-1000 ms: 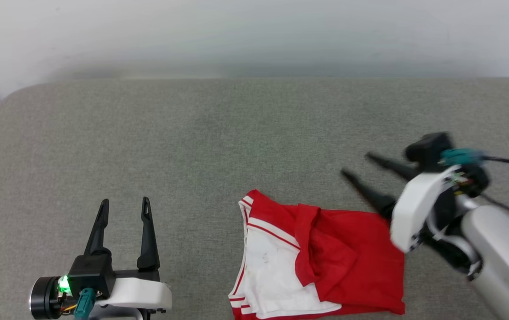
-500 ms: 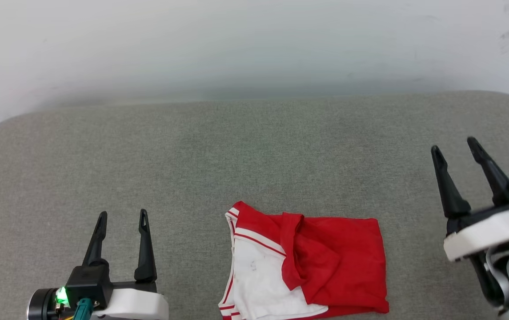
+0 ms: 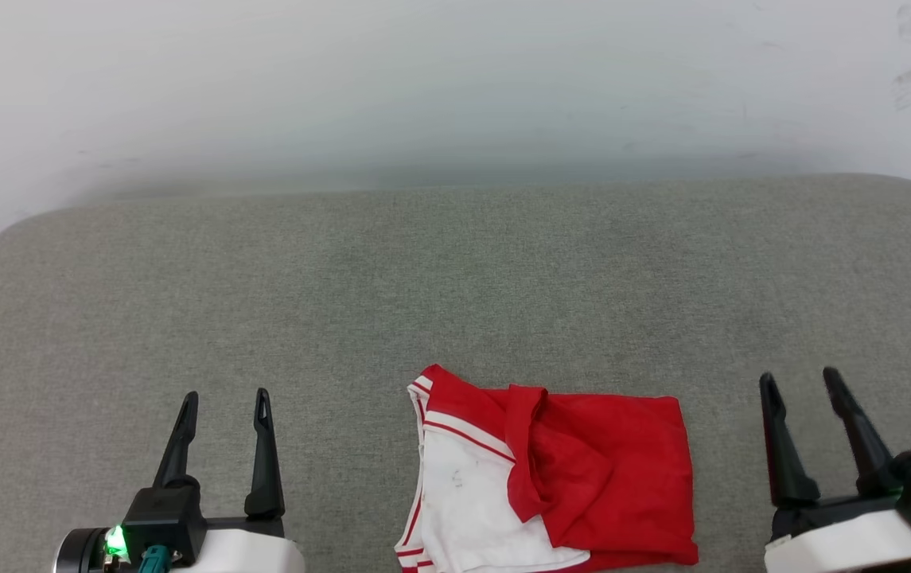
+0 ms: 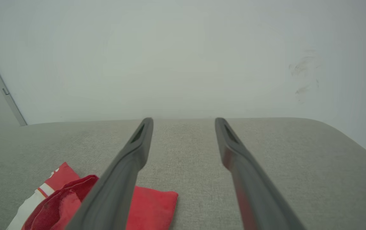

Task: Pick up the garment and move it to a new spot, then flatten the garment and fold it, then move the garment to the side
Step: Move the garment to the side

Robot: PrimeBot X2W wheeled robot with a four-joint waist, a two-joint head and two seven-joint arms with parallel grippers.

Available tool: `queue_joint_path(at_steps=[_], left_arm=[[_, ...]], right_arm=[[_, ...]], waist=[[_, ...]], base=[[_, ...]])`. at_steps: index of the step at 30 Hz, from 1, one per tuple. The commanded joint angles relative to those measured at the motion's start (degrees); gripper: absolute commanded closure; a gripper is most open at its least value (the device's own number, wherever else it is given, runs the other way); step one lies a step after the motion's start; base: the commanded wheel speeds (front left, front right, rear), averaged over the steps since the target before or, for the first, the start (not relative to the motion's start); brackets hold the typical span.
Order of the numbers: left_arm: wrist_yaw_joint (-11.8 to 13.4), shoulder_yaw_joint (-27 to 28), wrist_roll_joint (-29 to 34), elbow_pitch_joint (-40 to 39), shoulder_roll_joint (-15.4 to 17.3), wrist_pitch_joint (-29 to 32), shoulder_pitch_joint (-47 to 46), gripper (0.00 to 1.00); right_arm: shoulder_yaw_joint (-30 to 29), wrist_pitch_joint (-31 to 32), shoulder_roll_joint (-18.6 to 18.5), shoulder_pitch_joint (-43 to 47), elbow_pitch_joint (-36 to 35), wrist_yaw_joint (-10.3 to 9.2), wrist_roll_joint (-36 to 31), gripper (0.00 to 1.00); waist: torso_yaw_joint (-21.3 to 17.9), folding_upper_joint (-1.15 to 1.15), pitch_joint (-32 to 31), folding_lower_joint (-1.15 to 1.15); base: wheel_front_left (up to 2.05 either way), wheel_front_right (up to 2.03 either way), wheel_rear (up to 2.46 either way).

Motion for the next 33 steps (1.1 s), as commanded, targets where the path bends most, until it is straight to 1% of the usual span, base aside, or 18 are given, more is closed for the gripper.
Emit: queue_joint_path(at_steps=[1,7,12,17,19,21,23,26,28,30,33], left_arm=[[-0.05,-0.09,-0.31,-0.08,-0.06,-0.12,0.64,0.0],[0.23,-0.12,-0.44,-0.2,-0.05,-0.12,0.97,0.0],[0.4,-0.14,-0.53,-0.27,-0.06,-0.12,1.26,0.0],[0.64,-0.04,-0.83,-0.43,-0.06,-0.12,1.17,0.0],[0.64,-0.17,-0.89,-0.42,-0.05,-0.12,1.05,0.0],[0.67,-0.32,-0.82,-0.46,-0.06,-0.12,0.87,0.0],[0.62,-0.47,-0.75,-0.47,-0.06,-0.12,0.54,0.0],[0.47,-0.84,-0.65,-0.34,-0.06,-0.12,-0.02,0.0],[0.46,-0.93,-0.66,-0.33,-0.06,-0.12,-0.29,0.0],[0.51,-1.1,-0.75,-0.35,-0.06,-0.12,-0.53,0.0],[0.55,-1.38,-0.9,-0.36,-0.06,-0.12,-1.01,0.0]], right_arm=[[0.0,-0.13,0.95,1.69,-0.58,-0.02,-0.78,0.0],[-1.07,-0.13,2.45,3.52,-1.31,-0.02,-1.25,0.0],[-1.78,-0.13,2.39,2.21,-2.23,-0.02,-1.74,0.0],[-2.18,-0.13,-0.84,-4.09,-3.52,-0.02,-1.7,0.0],[-1.19,0.43,-2.98,-7.22,-3.41,-0.02,-1.5,0.0],[0.23,2.69,-5.51,-11.26,-3.49,-0.02,-0.7,0.0],[2.87,7.76,-8.54,-14.32,-2.84,-0.02,0.41,0.0],[6.17,17.52,-12.47,-18.98,-2.51,-0.02,4.69,0.0],[8.56,25.87,-14.85,-20.8,-1.83,-0.03,9.12,0.0],[11.01,35.72,-17.78,-22.16,-0.98,-0.02,14.39,0.0],[12.91,48.41,-20.97,-23.01,0.13,-0.02,22.64,0.0]], waist=[[0.17,0.0,-0.06,0.0],[0.41,0.0,-0.29,0.0],[0.44,0.0,-0.51,0.0],[0.18,0.0,-0.19,0.0],[0.16,0.0,-0.08,0.0],[0.23,0.0,0.18,0.0],[0.38,0.0,0.5,0.0],[0.86,0.0,0.99,0.0],[1.11,0.0,1.38,0.0],[1.4,0.0,1.78,0.0],[1.87,0.0,2.53,0.0]], base=[[0.0,0.0,0.0],[0.0,0.0,0.0],[0.0,0.0,0.0],[0.0,0.0,0.0],[0.0,0.0,0.0],[0.0,0.0,0.0],[0.0,0.0,0.0],[0.0,0.0,0.0],[0.0,0.0,0.0],[0.0,0.0,0.0],[0.0,0.0,0.0]])
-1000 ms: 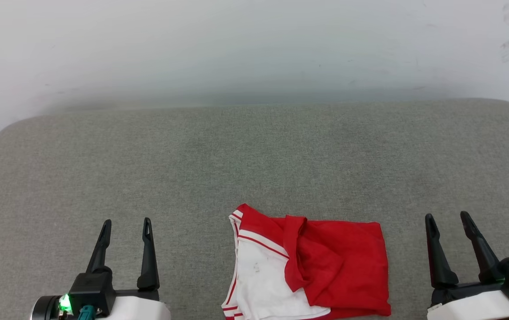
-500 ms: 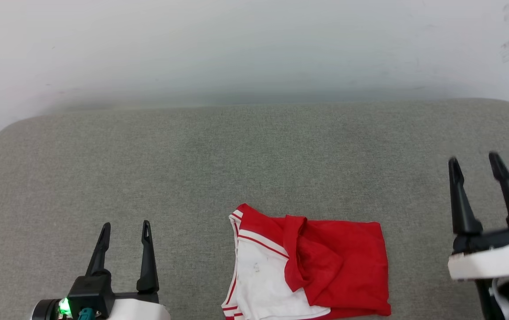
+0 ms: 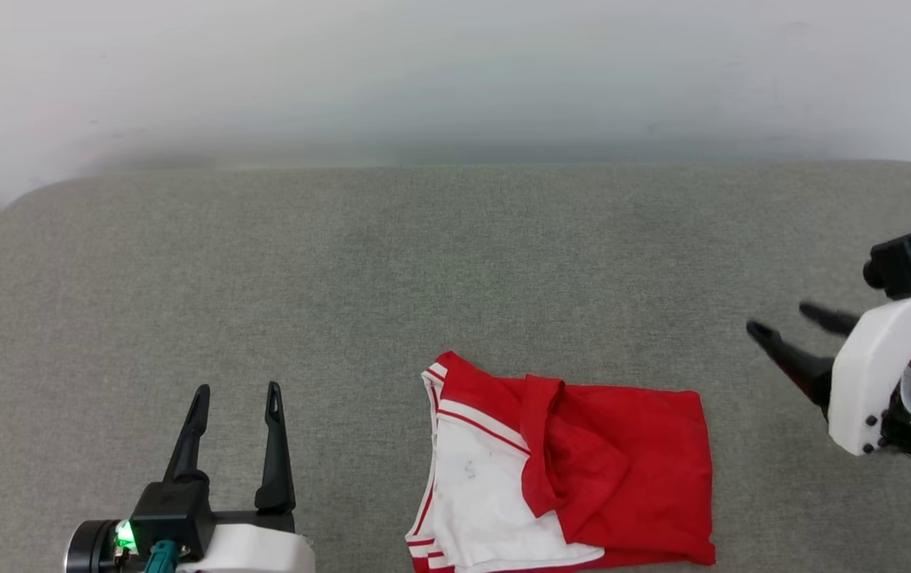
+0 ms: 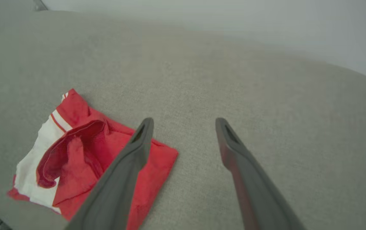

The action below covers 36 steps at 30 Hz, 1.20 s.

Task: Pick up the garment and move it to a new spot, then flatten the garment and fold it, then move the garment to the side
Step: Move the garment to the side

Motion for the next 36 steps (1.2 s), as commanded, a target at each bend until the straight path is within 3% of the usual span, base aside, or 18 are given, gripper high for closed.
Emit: queue_joint_path(at_steps=[1,5,10,19,30,31,32,36], left_arm=[[0.2,-0.1,-0.15,-0.11,-0.05,-0.12,-0.86,0.0],[0.26,-0.39,-0.26,-0.18,-0.04,-0.12,-1.6,0.0],[0.32,-1.01,-0.39,-0.29,-0.05,-0.12,-3.08,0.0],[0.12,-1.81,0.12,-0.53,-0.05,-0.12,-5.84,0.0],[0.11,-2.52,0.02,-0.05,-0.05,-0.12,-7.69,0.0],[0.1,-2.56,-0.01,0.03,-0.05,-0.12,-7.75,0.0],[0.11,-2.62,-0.02,0.13,-0.04,-0.12,-7.78,0.0],[0.19,-2.41,-0.02,0.62,-0.04,-0.12,-6.93,0.0]], right_arm=[[0.37,3.83,-0.83,-0.54,0.73,-0.02,3.19,0.0],[0.2,14.82,-2.2,1.55,3.18,-0.02,12.66,0.0],[-1.66,20.35,-0.11,4.17,7.21,-0.02,19.18,0.0],[-0.05,18.38,4.53,5.11,11.81,-0.02,19.68,0.0],[9.06,14.15,7.55,4.35,19.96,-0.07,16.8,0.0],[9.52,13.18,7.36,3.87,20.09,-0.08,16.68,0.67],[10.03,12.19,6.98,3.21,19.99,-0.08,16.47,1.0],[12.13,9.04,4.49,1.0,17.62,-0.06,16.73,1.0]], waist=[[0.38,0.0,0.56,0.0],[1.1,0.0,1.8,0.0],[2.28,0.0,3.83,0.0],[4.27,0.0,8.42,0.0],[5.39,0.0,10.89,0.0],[5.44,0.0,10.83,0.0],[5.49,0.0,10.73,0.0],[5.33,0.0,9.28,0.0]], base=[[0.0,0.0,0.0],[0.0,0.0,0.0],[0.0,0.0,0.0],[0.0,0.0,0.0],[0.0,0.0,0.0],[0.0,0.0,0.0],[0.0,0.0,0.0],[0.0,0.0,0.0]])
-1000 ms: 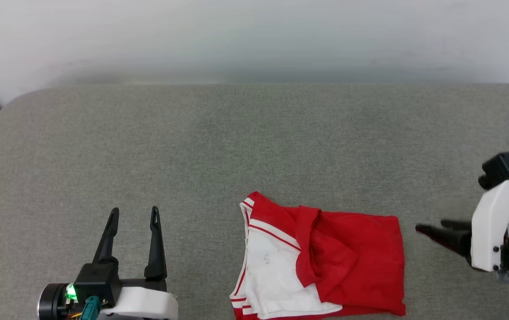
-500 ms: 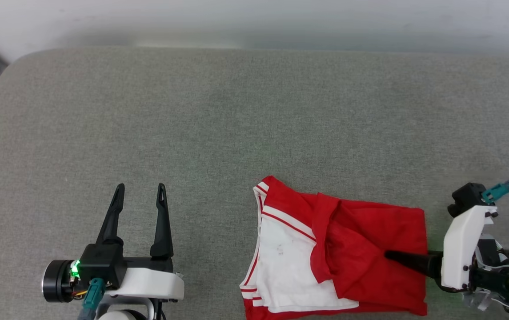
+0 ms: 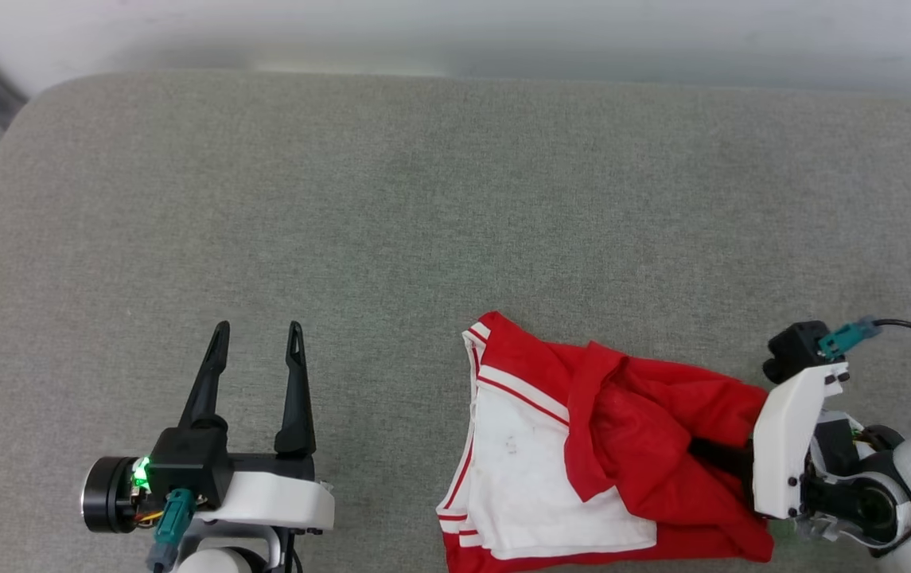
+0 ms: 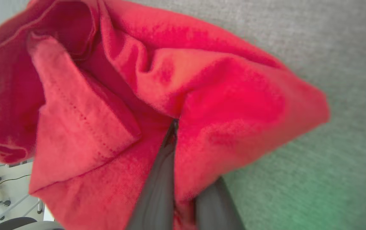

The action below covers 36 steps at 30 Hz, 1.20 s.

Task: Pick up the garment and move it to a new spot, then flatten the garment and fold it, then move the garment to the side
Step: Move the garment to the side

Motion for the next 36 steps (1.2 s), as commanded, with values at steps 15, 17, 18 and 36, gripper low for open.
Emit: queue_joint_path(at_steps=[15,17,18,36], left_arm=[[0.45,1.22,-0.67,-0.49,-0.03,-0.12,4.55,0.0],[0.52,1.45,-0.7,-0.71,-0.05,-0.12,4.7,0.0],[0.51,1.52,-0.72,-0.73,-0.04,-0.12,4.63,0.0],[-2.16,3.52,2.59,-2.98,1.26,-0.12,-2.88,0.0]], right_arm=[[9.71,-4.65,-13.61,-9.56,-17.51,-0.07,0.41,1.0],[9.94,-4.25,-15.76,-10.65,-19.06,-0.07,0.03,1.0],[9.93,-4.14,-16.73,-10.99,-19.65,-0.07,-0.23,1.0],[1.46,-10.83,-29.18,-16.29,-4.83,-0.07,-8.29,1.0]], waist=[[-7.78,0.0,-6.21,0.0],[-9.6,0.0,-5.62,0.0],[-10.52,0.0,-5.29,0.0],[-18.55,0.0,9.16,0.0]], base=[[0.0,0.0,0.0],[0.0,0.0,0.0],[0.0,0.0,0.0],[0.0,0.0,0.0]])
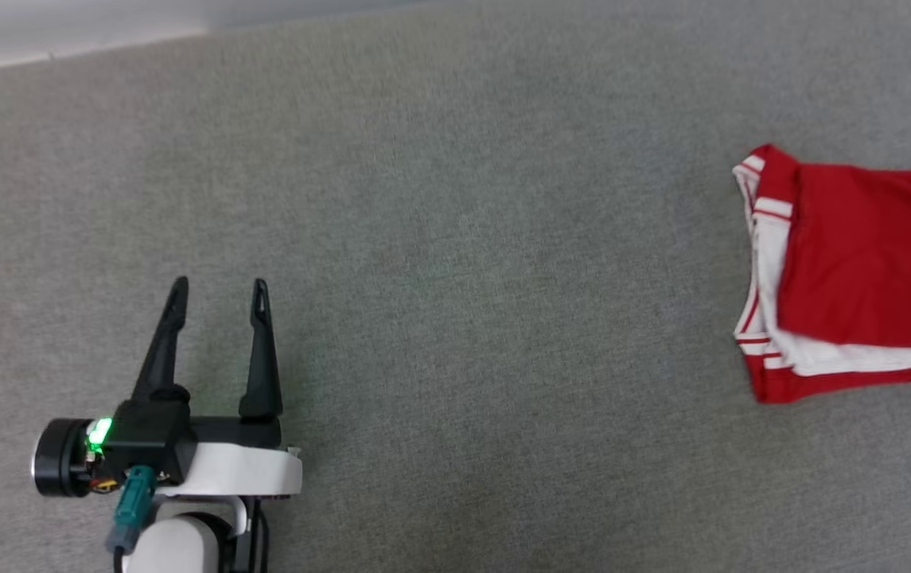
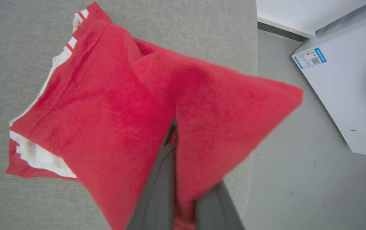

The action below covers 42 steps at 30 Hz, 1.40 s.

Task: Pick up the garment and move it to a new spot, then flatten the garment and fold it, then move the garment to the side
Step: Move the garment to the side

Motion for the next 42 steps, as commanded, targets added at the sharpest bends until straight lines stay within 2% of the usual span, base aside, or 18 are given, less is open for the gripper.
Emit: queue_joint_path(at_steps=[1,3,10,12,16,17,18,24,30,35,42], left_arm=[[-0.16,0.27,0.41,-0.4,0.54,-0.12,-0.99,0.0],[-0.43,0.48,0.6,-0.95,0.93,-0.12,-1.92,0.0],[-0.58,1.08,1.09,-2.63,2.39,-0.12,-4.45,0.0],[-0.26,1.36,1.0,-3.67,2.75,-0.12,-5.53,0.0],[-0.06,1.39,0.77,-3.47,2.62,-0.12,-5.32,0.0],[-0.03,1.33,0.68,-3.38,2.51,-0.12,-5.26,0.0],[-0.05,1.27,0.56,-3.23,2.37,-0.12,-5.19,0.0],[0.38,0.66,-0.05,-2.28,1.33,-0.12,-4.02,0.0],[1.04,0.31,-0.73,-1.54,0.27,-0.12,-1.29,0.0],[1.51,0.18,-1.19,-1.22,-0.22,-0.12,1.66,0.0],[1.78,0.15,-1.48,-0.91,-0.61,-0.12,5.34,0.0]], right_arm=[[-0.11,-0.92,-0.01,-1.9,1.11,-0.03,-1.48,1.0],[0.26,-1.96,-0.72,-3.71,4.1,-0.03,-4.02,1.0],[-1.82,-5.56,1.05,-11.7,16.02,-0.03,-9.31,1.0],[-2.03,-8.49,2.68,-16.47,23.63,-0.04,-14.01,1.0],[-2.47,-10.16,5.23,-17.97,27.59,-0.03,-13.55,1.0],[-2.76,-10.67,5.42,-18.42,28.77,-0.04,-13.76,0.58],[-3.47,-11.78,5.77,-18.8,29.91,-0.04,-14.04,0.0],[-5.74,-20.21,6.64,-20.83,33.47,-0.04,-18.68,0.0],[-7.88,-31.74,7.63,-21.43,31.66,-0.04,-22.47,0.0],[-14.3,-44.18,12.0,-18.79,29.02,-0.03,-23.32,0.0],[-21.12,-47.03,21.64,-10.18,15.72,-0.03,-27.96,0.0]], waist=[[-0.8,0.0,3.26,-0.01],[-0.89,0.0,5.38,-0.01],[-0.9,0.0,10.84,-0.01],[-0.77,0.0,12.95,-0.01],[-0.79,0.0,12.29,-0.01],[-0.72,0.0,11.89,-0.01],[-0.63,0.0,11.38,-0.01],[0.76,0.0,6.57,-0.01],[2.84,0.0,0.82,-0.01],[4.6,0.0,-3.54,-0.01],[7.04,0.0,-8.61,-0.01]], base=[[0.0,0.0,0.0],[0.0,0.0,0.0],[0.0,0.0,0.0],[0.0,0.0,0.0],[0.0,0.0,0.0],[0.0,0.0,0.0],[0.0,0.0,0.0],[0.0,0.0,0.0],[0.0,0.0,0.0],[0.0,0.0,0.0],[0.0,0.0,0.0]])
